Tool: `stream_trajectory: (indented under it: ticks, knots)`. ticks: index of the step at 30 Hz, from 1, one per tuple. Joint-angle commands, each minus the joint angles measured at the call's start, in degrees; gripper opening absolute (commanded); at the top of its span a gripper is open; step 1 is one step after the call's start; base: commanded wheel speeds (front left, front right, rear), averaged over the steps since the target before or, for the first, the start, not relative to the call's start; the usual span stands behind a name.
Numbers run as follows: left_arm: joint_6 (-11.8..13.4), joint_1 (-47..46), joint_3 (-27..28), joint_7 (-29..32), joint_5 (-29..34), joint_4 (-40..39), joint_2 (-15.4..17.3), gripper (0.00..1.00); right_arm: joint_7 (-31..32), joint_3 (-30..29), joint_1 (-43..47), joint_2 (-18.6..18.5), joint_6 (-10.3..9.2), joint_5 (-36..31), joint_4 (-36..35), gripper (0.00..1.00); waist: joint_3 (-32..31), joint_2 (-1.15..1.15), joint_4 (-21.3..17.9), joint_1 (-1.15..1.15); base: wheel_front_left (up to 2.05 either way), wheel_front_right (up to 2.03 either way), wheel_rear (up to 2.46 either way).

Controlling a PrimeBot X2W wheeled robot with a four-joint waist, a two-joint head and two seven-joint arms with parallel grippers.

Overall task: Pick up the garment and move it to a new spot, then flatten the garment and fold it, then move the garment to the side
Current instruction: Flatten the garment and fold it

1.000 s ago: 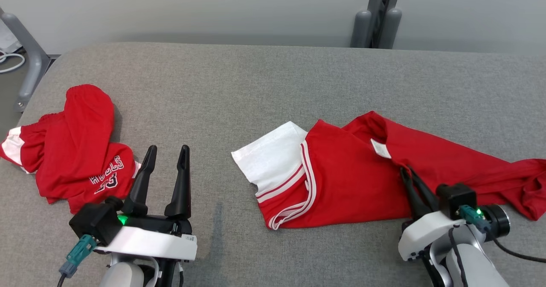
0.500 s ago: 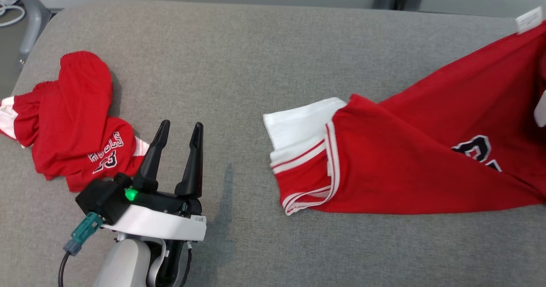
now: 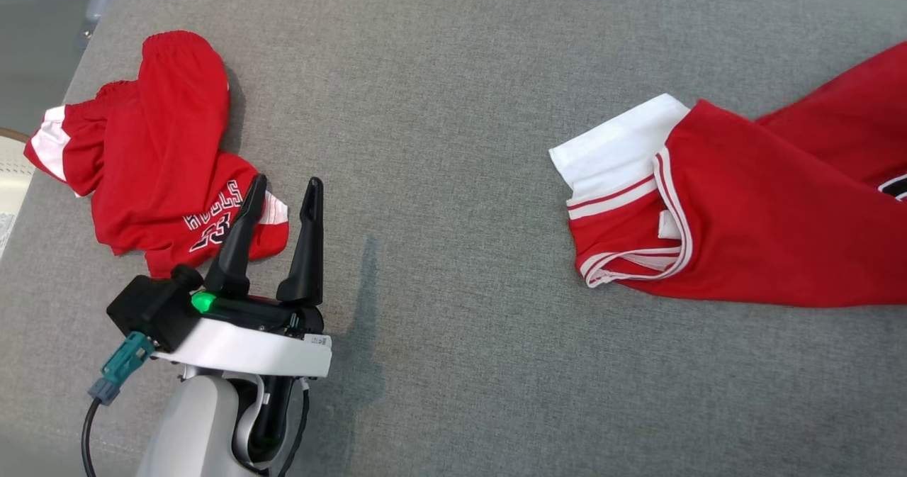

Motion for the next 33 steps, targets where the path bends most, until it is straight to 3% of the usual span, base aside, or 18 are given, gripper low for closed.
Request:
stream_trajectory:
  ticks: [1, 6, 12, 17, 22, 27, 33]
  knots:
    - [-0.3, -0.9, 0.3, 0.0, -0.3, 0.0, 0.2, 1.00, -0.8, 0.2, 0.2, 0.8, -0.01, -0.9, 0.9, 1.00, -0.3, 0.00, -0.5, 0.00, 0.00, 0.00, 0.00]
    - [-0.3, -0.5, 0.8, 0.0, 0.0, -0.1, 0.2, 1.00, -4.9, 2.9, 1.4, 5.0, -0.01, -2.0, 2.7, 1.00, -2.0, 0.00, -2.7, 0.00, 0.00, 0.00, 0.00]
    - [-0.2, 1.0, 0.8, 0.0, -0.2, -0.2, 0.2, 1.00, -10.6, 10.0, 4.5, 9.7, -0.01, 1.6, 0.8, 1.00, -6.2, 0.00, -4.8, 0.00, 0.00, 0.00, 0.00]
    - [0.8, 2.5, 1.5, 0.0, -0.5, -0.5, 0.2, 1.00, -11.9, 14.9, 9.0, 12.6, -0.01, 6.0, -4.6, 1.00, -9.3, 0.00, -6.3, 0.00, 0.00, 0.00, 0.00]
    - [1.3, 4.3, 2.9, 0.0, 0.4, -0.8, 0.2, 1.00, -12.1, 19.3, 16.4, 14.9, -0.01, 10.1, -15.9, 1.00, -12.0, 0.00, -8.6, 0.00, 0.00, 0.00, 0.00]
    - [1.8, 5.7, 2.9, 0.0, 0.5, -1.0, 0.2, 1.00, -12.2, 21.1, 24.8, 15.6, -0.01, 9.1, -24.3, 1.00, -13.7, 0.00, -9.7, 0.00, 0.00, 0.00, 0.00]
    - [2.0, 7.1, 2.0, 0.0, 0.9, -1.2, 0.2, 1.00, -12.2, 21.0, 30.9, 16.7, -0.01, 7.6, -26.9, 1.00, -14.6, 0.00, -10.1, 0.00, 0.00, 0.00, 0.00]
